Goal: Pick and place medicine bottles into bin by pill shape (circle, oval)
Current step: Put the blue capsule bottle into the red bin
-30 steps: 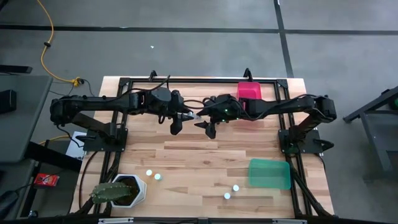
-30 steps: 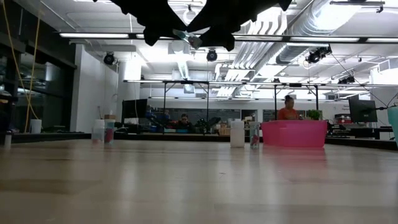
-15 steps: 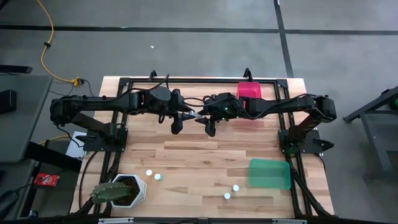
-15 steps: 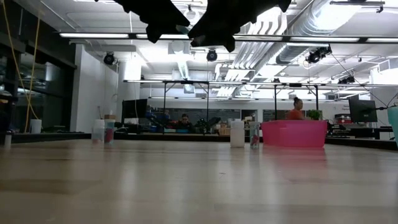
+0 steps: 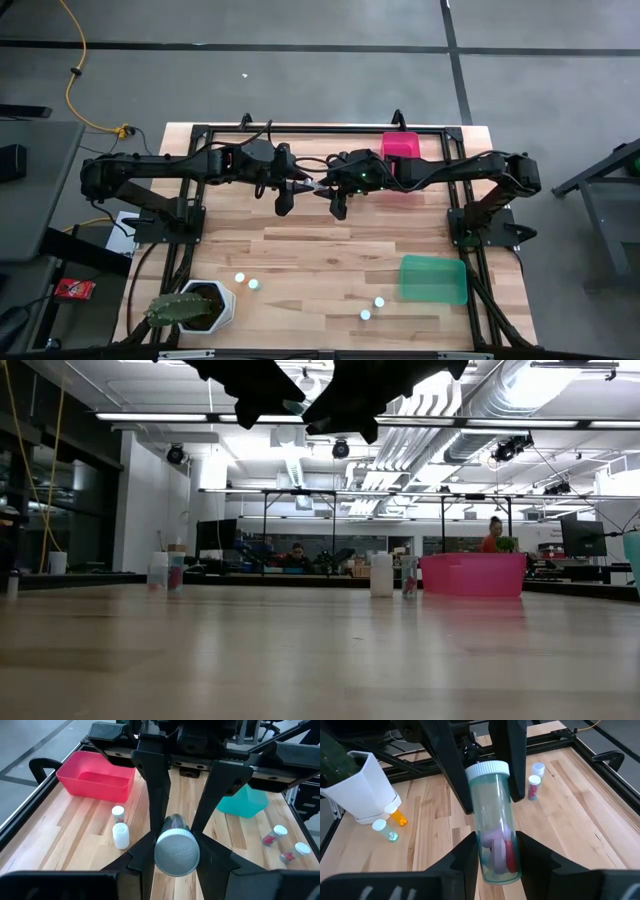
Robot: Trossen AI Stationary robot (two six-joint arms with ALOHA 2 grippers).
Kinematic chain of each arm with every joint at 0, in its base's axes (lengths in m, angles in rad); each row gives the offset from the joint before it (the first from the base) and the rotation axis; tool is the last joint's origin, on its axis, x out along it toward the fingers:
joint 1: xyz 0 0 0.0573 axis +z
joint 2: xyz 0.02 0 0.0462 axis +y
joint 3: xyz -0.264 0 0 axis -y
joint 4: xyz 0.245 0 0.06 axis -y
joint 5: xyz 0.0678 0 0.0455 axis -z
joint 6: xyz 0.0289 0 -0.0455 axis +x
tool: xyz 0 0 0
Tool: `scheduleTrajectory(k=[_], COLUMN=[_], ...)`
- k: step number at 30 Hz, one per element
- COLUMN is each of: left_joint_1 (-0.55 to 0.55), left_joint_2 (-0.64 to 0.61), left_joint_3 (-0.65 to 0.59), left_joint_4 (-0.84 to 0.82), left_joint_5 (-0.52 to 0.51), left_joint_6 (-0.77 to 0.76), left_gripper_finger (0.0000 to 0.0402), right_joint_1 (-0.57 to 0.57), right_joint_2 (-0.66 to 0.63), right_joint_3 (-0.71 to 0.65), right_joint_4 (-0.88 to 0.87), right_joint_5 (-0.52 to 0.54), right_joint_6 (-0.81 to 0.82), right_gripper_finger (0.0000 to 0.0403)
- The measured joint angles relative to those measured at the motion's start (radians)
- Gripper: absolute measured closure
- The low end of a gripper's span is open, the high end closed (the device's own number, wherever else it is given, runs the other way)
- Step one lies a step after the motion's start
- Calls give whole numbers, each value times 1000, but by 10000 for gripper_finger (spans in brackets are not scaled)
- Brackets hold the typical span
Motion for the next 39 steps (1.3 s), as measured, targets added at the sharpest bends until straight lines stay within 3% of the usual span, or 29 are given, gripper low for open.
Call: scheduleTrajectory(k=[8, 21, 28, 31, 34, 39], left_joint_1=[0, 18, 23, 23, 23, 22], left_joint_2=[0, -67, -239, -312, -381, -477], left_joint_3=[0, 0, 0, -25, -97, -274], left_joint_4=[0, -14, -15, 16, 123, 366], left_joint_5=[2, 24, 23, -8, -39, -69], left_joint_6=[0, -53, -62, -81, -132, -187], left_gripper_finger=[287, 174, 169, 171, 172, 172], right_joint_1=[0, -22, -70, -74, -69, -44], right_joint_2=[0, -43, -204, -287, -383, -556], right_joint_3=[0, 0, -7, -53, -149, -375], right_joint_4=[1, -39, -295, -357, -334, -125], right_joint_5=[0, 0, 2, 70, 157, 244], right_joint_6=[-10, -35, -47, -35, 7, 133], right_gripper_finger=[301, 302, 302, 302, 302, 302])
